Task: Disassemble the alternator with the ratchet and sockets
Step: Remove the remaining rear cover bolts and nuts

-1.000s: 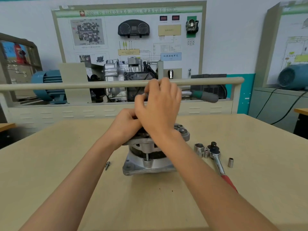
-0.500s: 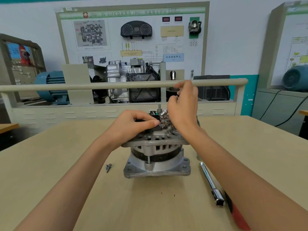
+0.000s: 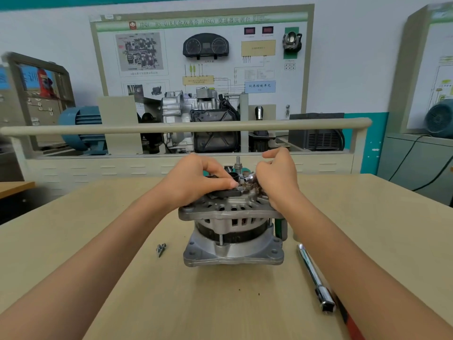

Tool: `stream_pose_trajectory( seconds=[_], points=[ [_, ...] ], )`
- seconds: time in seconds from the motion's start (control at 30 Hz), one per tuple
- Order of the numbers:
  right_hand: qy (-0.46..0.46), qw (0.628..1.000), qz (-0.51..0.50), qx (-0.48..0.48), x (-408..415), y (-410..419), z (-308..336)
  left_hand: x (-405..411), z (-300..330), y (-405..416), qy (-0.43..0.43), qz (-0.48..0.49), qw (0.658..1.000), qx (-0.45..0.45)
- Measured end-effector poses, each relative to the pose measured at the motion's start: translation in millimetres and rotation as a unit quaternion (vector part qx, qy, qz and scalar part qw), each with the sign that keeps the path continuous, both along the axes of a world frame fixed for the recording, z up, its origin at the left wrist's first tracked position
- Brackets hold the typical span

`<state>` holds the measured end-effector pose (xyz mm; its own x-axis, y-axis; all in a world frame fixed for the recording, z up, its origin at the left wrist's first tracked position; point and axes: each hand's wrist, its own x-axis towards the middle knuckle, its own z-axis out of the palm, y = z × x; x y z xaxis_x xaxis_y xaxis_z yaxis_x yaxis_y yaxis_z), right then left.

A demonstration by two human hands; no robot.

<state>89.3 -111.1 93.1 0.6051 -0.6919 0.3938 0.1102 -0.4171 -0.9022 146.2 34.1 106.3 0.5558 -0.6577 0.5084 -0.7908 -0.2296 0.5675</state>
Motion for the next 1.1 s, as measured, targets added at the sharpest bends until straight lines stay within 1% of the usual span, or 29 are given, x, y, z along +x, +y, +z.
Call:
stream_pose_trajectory(
  seconds=[0.1, 0.2, 0.33, 0.57, 0.7, 0.83, 0.97, 1.0, 1.03, 1.1],
  points=[
    [-0.002, 1.000, 0.002, -0.001, 1, -1, -1, 1, 9, 5, -0.011, -0.016, 0.997, 0.071],
    [0.002, 1.000, 0.001, -0.002, 2, -2, -2, 1, 19, 5, -0.035, -0.008, 0.991, 0.132],
    [0.006, 1.000, 0.001, -0.003, 2, -1, -1, -5, 28, 0, -0.130, 0.008, 0.973, 0.193],
    [0.010, 1.000, -0.002, -0.016, 0, 1, -1, -7, 26, 0, -0.204, 0.026, 0.958, 0.199],
    [0.009, 1.000, -0.003, -0.014, 1, 1, -1, -4, 28, 0, -0.220, 0.046, 0.950, 0.219],
    [0.009, 1.000, -0.004, -0.013, 1, 2, -1, -7, 28, -1, -0.265, 0.063, 0.926, 0.262],
    [0.012, 1.000, -0.011, -0.018, 0, 2, 0, -12, 29, -3, -0.240, 0.099, 0.925, 0.276],
    [0.011, 1.000, -0.016, -0.025, -1, 3, 0, -14, 28, -4, -0.252, 0.116, 0.917, 0.288],
    [0.009, 0.999, -0.021, -0.032, -1, 4, 0, -17, 27, -5, -0.279, 0.132, 0.901, 0.304],
    [0.007, 0.998, -0.030, -0.046, -1, 5, 1, -22, 25, -8, -0.343, 0.163, 0.861, 0.339]
  ],
)
